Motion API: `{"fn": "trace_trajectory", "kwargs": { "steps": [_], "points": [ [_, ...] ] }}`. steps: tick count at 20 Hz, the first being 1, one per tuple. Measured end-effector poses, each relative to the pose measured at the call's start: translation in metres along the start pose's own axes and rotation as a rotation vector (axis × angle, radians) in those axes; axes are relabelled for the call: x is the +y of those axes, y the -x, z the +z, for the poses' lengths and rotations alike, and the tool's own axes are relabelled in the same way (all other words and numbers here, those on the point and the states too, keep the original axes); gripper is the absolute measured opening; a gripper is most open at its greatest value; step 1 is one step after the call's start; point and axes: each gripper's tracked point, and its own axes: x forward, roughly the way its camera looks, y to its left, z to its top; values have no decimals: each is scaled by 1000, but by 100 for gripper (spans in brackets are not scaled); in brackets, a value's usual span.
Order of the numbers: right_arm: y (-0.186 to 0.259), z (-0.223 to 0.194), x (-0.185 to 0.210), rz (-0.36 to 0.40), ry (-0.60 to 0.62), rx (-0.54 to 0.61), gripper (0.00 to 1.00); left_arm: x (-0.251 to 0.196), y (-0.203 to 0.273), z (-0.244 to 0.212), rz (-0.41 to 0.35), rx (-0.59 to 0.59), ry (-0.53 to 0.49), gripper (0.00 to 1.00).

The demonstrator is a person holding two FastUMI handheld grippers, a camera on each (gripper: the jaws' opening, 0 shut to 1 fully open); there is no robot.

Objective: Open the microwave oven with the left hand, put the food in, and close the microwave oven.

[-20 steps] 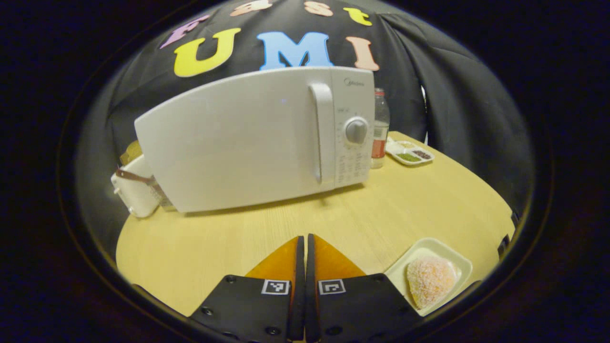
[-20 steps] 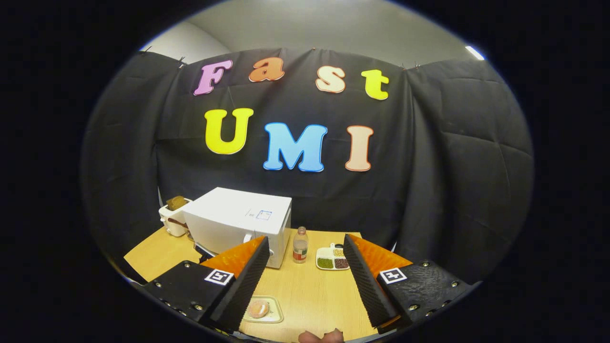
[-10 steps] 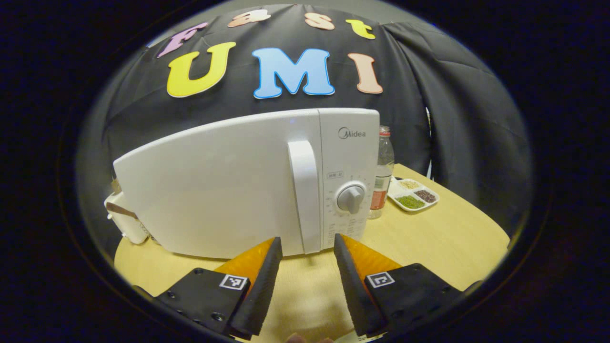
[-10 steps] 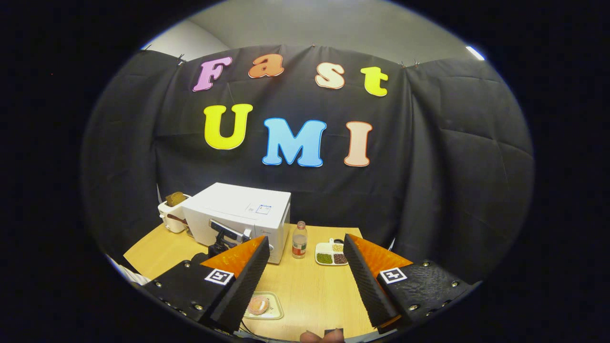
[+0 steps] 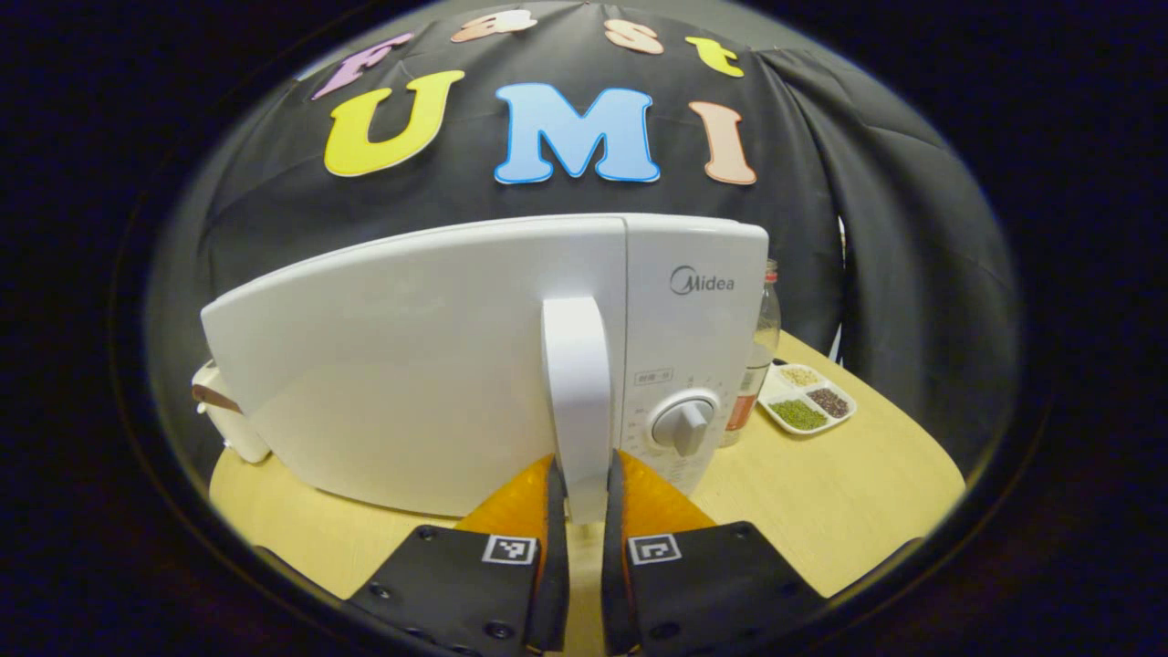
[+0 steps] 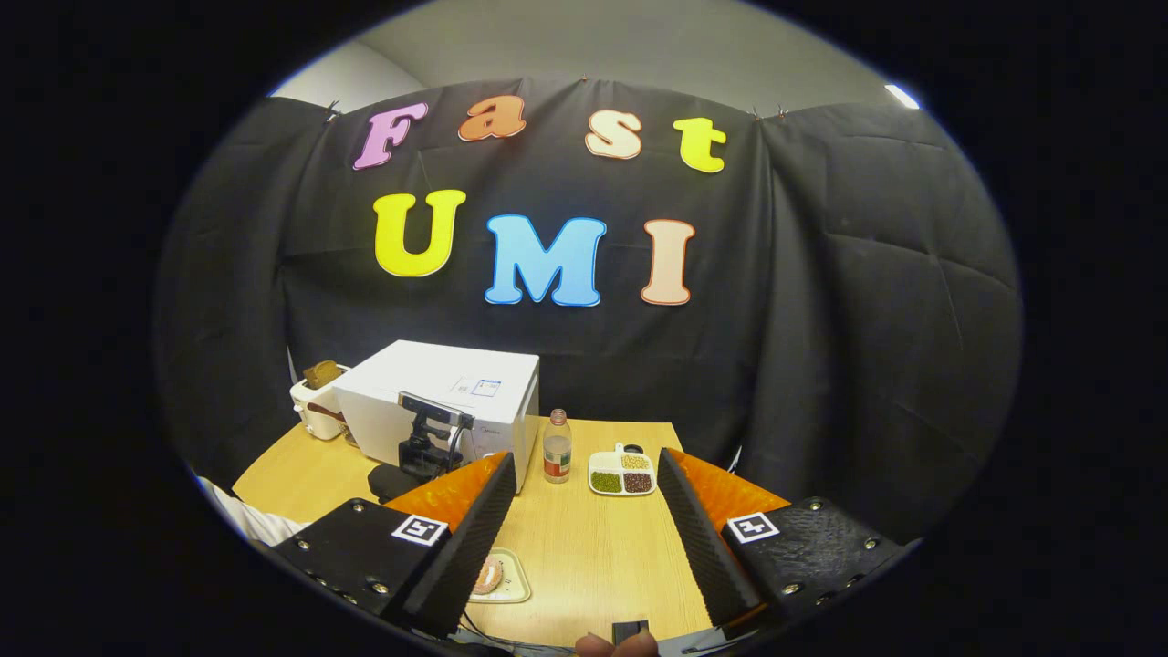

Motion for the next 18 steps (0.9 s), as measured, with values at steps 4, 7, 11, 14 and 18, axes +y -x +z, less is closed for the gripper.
{"fn": "trace_trajectory", "kwargs": {
  "steps": [4,7,11,14,18],
  "points": [
    [4,0,-3,-7,-2,-11,95,-1,13,-9,-26,23,60,12],
    [4,-3,-1,-3,-8,-10,95,6,55,-26,-14,-22,10,9],
    [-4,-8,10,25,6,-2,96,18,92,-45,-71,-20,13,7],
    [-10,-13,23,54,14,4,96,29,121,-58,-103,-22,-16,7],
    [-25,-29,46,103,-1,37,95,53,158,-77,-130,-4,-14,13]
  ]
}}
